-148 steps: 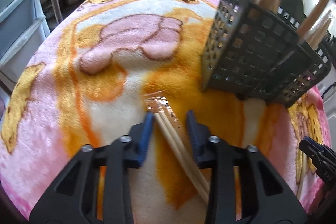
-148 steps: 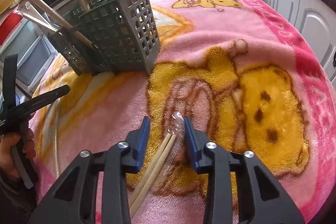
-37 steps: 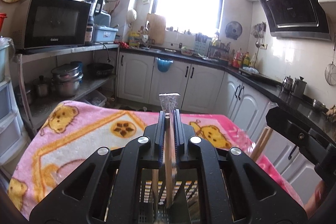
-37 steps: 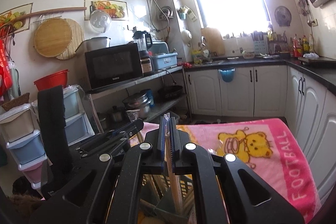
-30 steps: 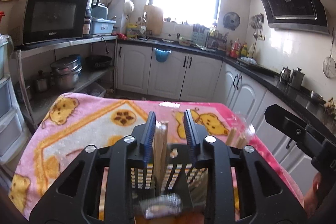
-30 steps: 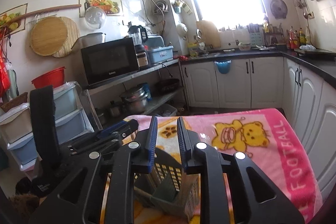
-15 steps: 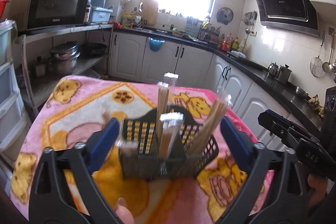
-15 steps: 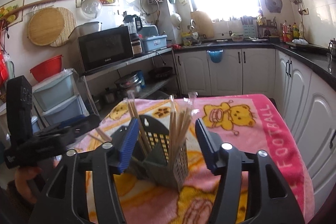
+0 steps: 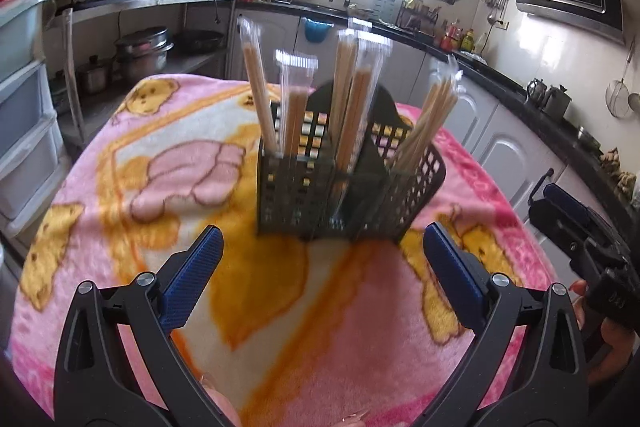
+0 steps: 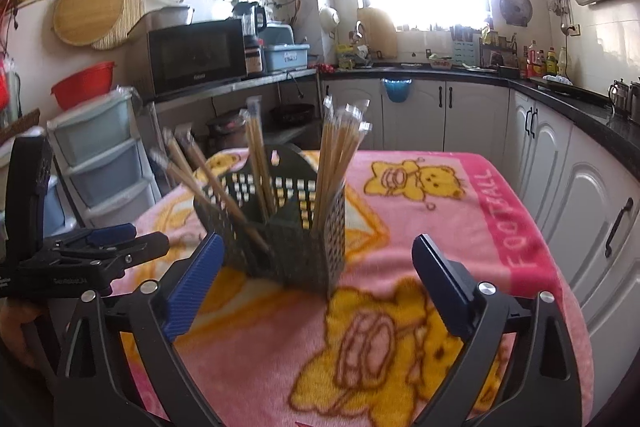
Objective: Organize utensils
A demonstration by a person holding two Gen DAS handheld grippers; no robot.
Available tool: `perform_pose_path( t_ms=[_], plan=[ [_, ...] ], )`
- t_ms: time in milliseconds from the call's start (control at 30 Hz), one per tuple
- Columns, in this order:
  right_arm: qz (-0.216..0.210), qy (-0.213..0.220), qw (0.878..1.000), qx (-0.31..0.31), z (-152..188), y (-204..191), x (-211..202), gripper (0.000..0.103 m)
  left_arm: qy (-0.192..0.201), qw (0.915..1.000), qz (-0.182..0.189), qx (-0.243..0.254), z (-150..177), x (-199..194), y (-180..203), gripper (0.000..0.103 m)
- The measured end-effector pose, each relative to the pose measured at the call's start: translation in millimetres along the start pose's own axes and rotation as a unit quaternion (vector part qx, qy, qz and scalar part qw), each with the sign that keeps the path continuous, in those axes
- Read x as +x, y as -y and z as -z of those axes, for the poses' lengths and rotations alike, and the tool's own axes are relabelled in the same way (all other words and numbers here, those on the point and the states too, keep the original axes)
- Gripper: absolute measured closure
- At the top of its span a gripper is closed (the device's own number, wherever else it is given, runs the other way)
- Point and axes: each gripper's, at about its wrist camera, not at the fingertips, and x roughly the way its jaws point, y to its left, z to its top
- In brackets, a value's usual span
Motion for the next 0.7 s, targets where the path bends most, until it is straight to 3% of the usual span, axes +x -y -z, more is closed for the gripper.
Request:
perform_pose_path(
  t_ms=[300,500,700],
  plan=[
    [0.034,0.040,0.998,-0.018,43,-10,-1,0.007,0.045,0.9986,-0.023,0.017,35,-5,3,0.011],
    [0.059,0.100,0.993,-0.021,61,-8,-8,0.007,0.097,0.9936,-0.052,0.022,49,-9,-1,0.011],
    [0.058,0.147,0.987,-0.004,64,-5,-19,0.007,0.138,0.9881,-0.064,0.021,53,-12,-6,0.011]
  ],
)
